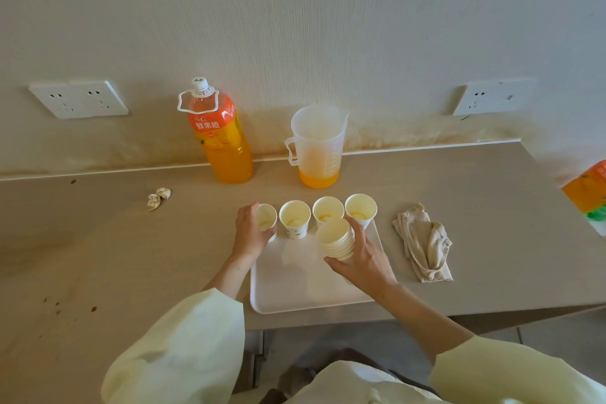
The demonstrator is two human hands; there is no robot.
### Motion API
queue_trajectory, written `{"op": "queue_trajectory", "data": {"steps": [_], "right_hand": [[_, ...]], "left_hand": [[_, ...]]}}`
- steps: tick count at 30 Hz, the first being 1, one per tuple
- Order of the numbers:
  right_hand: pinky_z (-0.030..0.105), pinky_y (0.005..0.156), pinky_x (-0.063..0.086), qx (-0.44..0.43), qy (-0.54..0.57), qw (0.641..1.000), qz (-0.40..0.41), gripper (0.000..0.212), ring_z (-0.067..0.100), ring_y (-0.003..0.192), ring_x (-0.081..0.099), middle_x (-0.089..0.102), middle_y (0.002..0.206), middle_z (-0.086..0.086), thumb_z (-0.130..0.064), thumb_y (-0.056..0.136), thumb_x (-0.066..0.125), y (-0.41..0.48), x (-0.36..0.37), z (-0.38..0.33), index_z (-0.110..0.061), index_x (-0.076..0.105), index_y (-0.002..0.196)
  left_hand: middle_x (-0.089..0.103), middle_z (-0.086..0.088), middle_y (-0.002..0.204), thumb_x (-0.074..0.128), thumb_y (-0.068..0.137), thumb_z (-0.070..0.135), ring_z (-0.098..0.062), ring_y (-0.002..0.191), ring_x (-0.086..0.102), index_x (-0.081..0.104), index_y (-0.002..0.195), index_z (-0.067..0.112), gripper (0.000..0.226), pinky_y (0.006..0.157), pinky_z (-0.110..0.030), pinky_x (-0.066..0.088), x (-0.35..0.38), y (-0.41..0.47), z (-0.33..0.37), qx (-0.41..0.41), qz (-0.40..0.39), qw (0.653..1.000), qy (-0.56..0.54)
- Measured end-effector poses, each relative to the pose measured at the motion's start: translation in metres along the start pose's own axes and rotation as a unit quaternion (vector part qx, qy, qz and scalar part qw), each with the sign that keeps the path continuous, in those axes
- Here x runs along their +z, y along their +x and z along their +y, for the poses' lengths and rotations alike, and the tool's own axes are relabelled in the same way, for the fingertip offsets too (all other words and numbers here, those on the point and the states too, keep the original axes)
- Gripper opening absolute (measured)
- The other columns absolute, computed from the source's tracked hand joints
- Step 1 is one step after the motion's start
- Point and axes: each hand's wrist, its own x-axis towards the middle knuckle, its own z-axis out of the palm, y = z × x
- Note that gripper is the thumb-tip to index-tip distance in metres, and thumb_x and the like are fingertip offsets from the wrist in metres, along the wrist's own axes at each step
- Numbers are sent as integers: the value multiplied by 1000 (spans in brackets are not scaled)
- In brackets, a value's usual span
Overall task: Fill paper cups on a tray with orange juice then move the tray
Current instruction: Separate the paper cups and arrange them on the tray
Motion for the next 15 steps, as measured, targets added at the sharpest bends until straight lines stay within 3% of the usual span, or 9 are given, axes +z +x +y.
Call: {"op": "queue_trajectory", "data": {"steps": [6,10,13,15], "right_hand": [[41,74,55,2,6,1000,10,97,28,100,64,57,131,-4,-51,73,75,-1,1,-2,-32,13,144],[44,72,55,0,13,1000,12,89,31,92,65,64,115,1,-51,71,77,-1,3,-3,-32,16,134],[40,70,53,-10,-4,1000,-3,85,33,92,64,63,113,2,-49,73,77,0,8,-8,-21,28,137],[37,69,50,-19,-11,1000,-13,84,31,94,64,62,115,1,-48,73,77,1,13,-13,-17,32,137]], "left_hand": [[29,-16,144,80,71,8,-31,136,23,36,140,5,82,107,-32,26,-2,-2,-4,6,-11,1000,16],[33,-13,139,66,81,3,-29,133,24,43,135,9,60,102,-21,23,-5,-17,9,46,36,998,12],[49,0,111,59,84,28,-21,112,43,56,115,13,35,89,-27,40,-4,-43,27,98,67,992,-43],[53,5,99,56,79,51,-12,95,50,58,108,17,45,80,-23,43,-1,-61,37,74,16,992,-97]]}}
